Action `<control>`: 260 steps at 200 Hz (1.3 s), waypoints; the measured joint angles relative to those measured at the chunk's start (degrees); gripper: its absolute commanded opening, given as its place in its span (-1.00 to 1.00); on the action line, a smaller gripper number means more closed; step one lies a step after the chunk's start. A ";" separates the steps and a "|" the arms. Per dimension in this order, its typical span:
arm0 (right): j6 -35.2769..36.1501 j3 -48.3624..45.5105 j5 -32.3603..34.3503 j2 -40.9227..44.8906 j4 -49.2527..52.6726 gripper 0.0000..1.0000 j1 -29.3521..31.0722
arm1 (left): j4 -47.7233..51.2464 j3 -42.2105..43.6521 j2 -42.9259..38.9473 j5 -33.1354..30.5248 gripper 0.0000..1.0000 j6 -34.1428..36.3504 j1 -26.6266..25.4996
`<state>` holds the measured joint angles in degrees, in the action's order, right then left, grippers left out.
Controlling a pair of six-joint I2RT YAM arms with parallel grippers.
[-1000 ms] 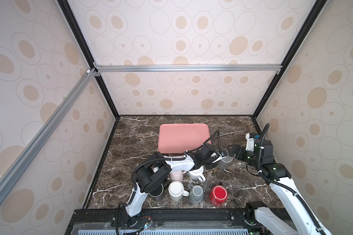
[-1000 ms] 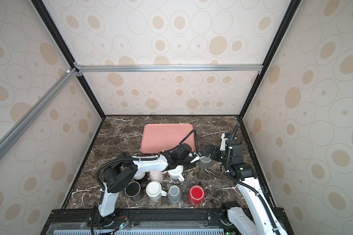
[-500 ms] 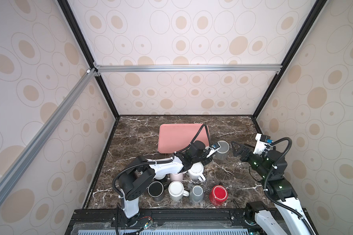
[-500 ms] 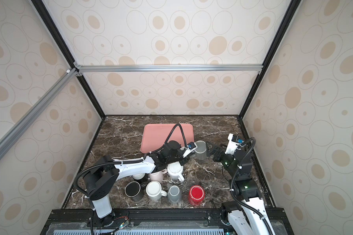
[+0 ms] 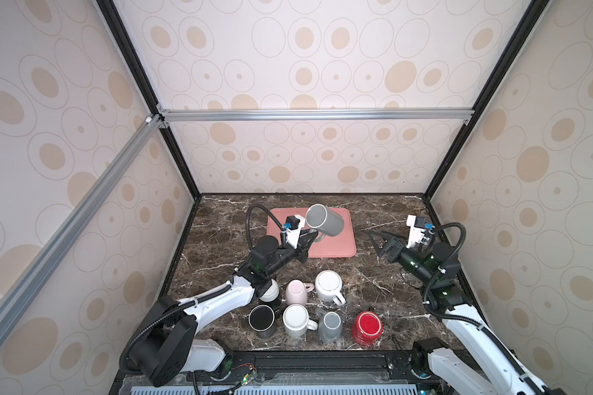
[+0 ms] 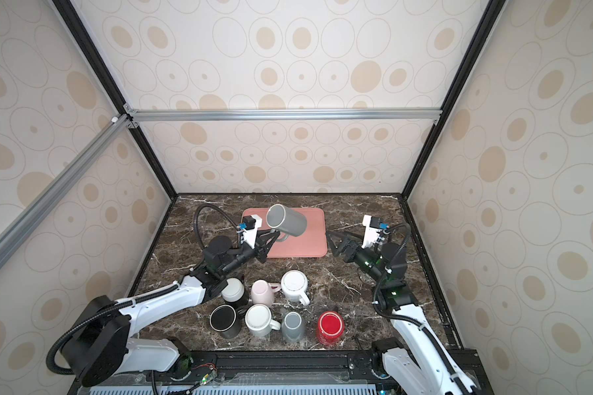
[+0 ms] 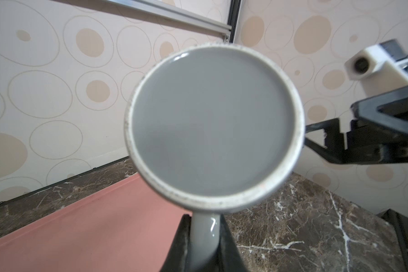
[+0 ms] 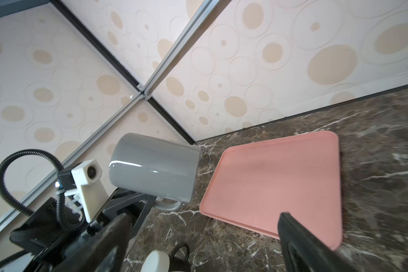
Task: Turn the mug right side up
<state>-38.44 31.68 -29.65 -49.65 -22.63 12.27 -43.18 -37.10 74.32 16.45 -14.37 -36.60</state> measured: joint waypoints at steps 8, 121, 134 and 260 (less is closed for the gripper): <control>0.37 0.00 -1.03 -1.84 -2.05 0.99 1.86 | -1.42 1.64 -1.55 0.52 -1.00 -1.62 0.55; -1.88 6.60 -12.70 -27.80 -31.91 0.53 20.02 | -32.89 9.88 -6.54 6.10 -1.00 -22.49 4.42; -1.86 8.52 -12.72 -28.28 -33.42 0.49 21.44 | -36.54 9.88 -5.62 6.03 -1.00 -24.11 4.44; -7.10 19.43 -10.99 -35.63 -41.29 -0.61 25.00 | -45.72 8.44 1.46 5.16 -1.00 -35.76 4.48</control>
<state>-45.54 51.11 -40.64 -85.27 -63.92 37.28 -88.90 -28.67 75.79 21.61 -50.13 -32.12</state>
